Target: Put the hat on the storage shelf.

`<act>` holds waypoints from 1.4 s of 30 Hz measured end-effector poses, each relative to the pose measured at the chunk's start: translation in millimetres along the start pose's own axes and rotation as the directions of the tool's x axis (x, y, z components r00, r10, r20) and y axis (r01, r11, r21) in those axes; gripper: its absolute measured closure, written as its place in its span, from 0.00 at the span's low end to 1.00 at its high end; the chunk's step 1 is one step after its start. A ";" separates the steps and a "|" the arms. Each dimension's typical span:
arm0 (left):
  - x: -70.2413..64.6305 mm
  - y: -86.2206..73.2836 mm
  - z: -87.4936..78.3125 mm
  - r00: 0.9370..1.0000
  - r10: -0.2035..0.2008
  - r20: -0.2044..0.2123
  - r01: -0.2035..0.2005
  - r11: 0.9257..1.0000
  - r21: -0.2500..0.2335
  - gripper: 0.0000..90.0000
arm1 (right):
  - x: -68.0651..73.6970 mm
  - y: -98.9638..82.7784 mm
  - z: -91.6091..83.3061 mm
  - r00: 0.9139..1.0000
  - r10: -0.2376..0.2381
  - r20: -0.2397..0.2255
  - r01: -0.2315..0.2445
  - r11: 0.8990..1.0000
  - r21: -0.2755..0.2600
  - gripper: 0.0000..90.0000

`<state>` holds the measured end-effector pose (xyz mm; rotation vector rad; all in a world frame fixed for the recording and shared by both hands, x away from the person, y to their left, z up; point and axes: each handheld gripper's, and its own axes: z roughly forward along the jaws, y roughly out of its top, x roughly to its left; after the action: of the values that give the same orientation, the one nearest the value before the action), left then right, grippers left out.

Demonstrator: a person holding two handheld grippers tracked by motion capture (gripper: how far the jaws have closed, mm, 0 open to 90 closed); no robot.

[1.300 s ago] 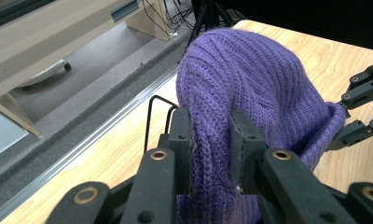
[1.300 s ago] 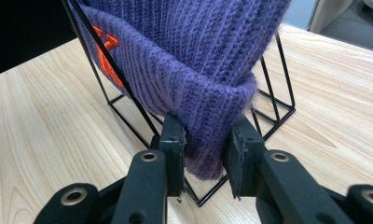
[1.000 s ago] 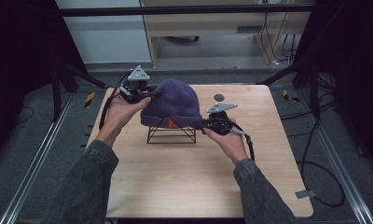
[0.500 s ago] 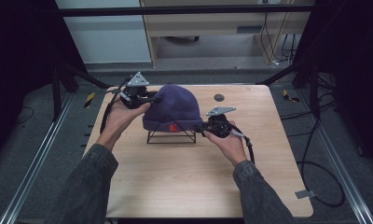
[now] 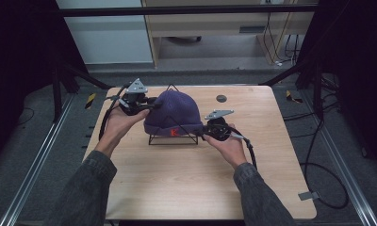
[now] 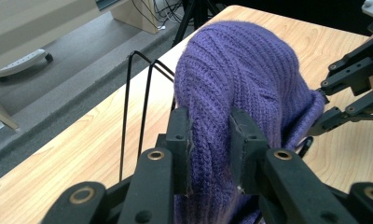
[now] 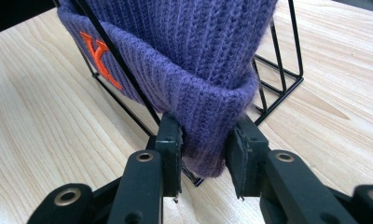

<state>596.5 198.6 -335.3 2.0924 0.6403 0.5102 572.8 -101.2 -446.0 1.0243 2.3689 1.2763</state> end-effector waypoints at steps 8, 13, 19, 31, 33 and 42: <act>-2.6 -12.7 3.6 1.000 -0.004 0.005 0.004 1.000 0.014 0.80 | -1.0 -7.1 5.0 1.000 0.002 0.009 -0.002 1.000 0.027 0.74; -3.3 -17.6 4.6 1.000 -0.003 0.010 0.003 1.000 0.012 0.80 | -0.7 -10.3 8.8 1.000 0.005 0.011 -0.005 0.999 0.040 0.73; -4.4 -22.3 6.1 1.000 -0.001 -0.005 0.001 1.000 0.026 0.80 | -0.7 -11.5 10.4 1.000 0.016 0.009 -0.017 0.998 0.053 0.71; -8.2 -25.2 9.3 1.000 0.015 -0.008 -0.015 0.998 0.056 0.77 | -1.9 -15.3 12.9 0.999 0.027 0.018 -0.028 0.996 0.083 0.65; -8.7 -25.4 10.1 1.000 0.019 -0.008 -0.019 0.998 0.062 0.77 | -1.7 -15.2 12.6 0.999 0.029 0.016 -0.030 0.996 0.084 0.64; -8.5 -26.2 10.7 1.000 0.018 -0.012 -0.017 0.996 0.082 0.76 | -2.0 -13.9 9.7 0.999 0.030 0.013 -0.031 0.996 0.079 0.63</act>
<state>589.2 199.7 -363.9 2.1749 0.6606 0.5159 573.0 -101.6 -463.1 1.0918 2.4209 1.1919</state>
